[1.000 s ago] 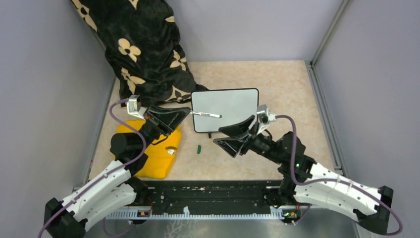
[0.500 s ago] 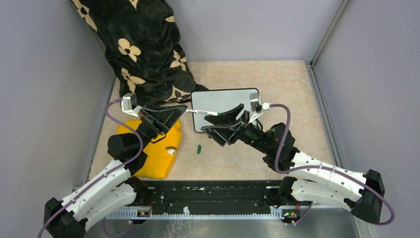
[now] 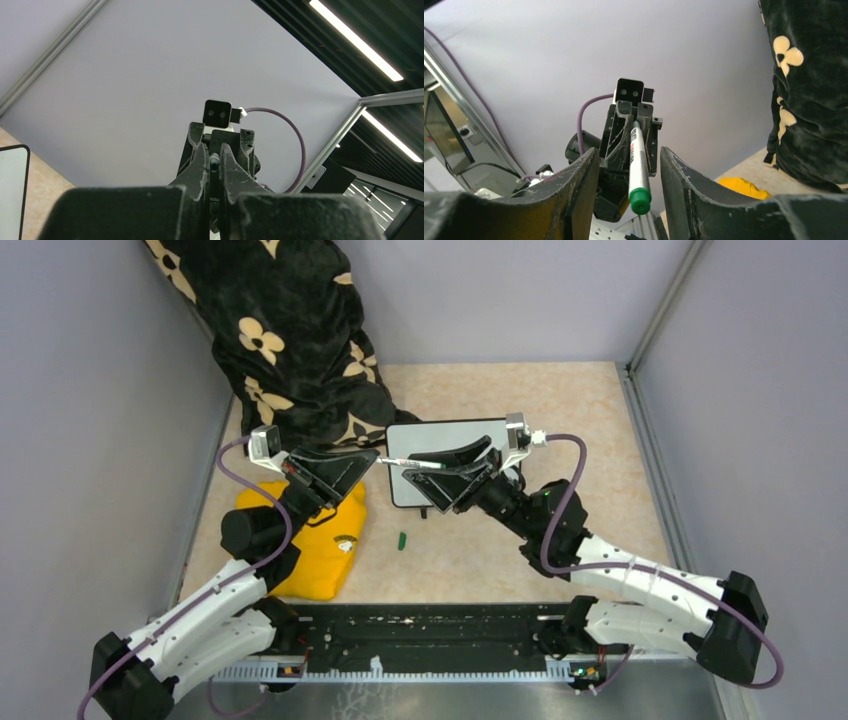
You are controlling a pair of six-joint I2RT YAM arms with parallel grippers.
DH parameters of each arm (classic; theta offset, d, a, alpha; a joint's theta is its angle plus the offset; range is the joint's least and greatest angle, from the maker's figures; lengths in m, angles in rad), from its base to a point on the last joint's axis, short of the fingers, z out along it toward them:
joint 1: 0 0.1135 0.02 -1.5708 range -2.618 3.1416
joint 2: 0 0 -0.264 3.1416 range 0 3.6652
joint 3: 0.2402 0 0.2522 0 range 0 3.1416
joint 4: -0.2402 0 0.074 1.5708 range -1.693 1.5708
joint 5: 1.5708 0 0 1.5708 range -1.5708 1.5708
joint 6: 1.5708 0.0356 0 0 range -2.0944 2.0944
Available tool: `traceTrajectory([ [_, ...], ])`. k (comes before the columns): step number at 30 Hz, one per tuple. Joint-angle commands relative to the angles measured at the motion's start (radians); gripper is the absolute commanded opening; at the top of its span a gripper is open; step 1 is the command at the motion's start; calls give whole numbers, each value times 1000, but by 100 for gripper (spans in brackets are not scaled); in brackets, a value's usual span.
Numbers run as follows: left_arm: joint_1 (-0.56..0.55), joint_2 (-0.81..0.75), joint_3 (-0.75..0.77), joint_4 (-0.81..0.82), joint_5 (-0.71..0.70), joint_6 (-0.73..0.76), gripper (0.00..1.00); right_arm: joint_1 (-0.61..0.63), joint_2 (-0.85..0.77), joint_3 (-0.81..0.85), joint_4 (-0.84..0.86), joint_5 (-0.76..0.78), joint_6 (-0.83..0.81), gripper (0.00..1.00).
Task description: Write a sentence on the whiteboard
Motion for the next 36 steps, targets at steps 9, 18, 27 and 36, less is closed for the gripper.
traceTrajectory([
  [9,-3,-9,38,-41,-27,-4,0,-68,57,88,114,-76,157,38],
  [18,-3,-17,77,-144,-35,23,0,-76,45,107,29,-104,158,30],
  [27,-4,-15,105,-201,-28,51,0,-80,39,116,-11,-122,156,27],
  [36,-3,-11,98,-205,-22,43,0,-82,28,92,25,-99,162,26],
])
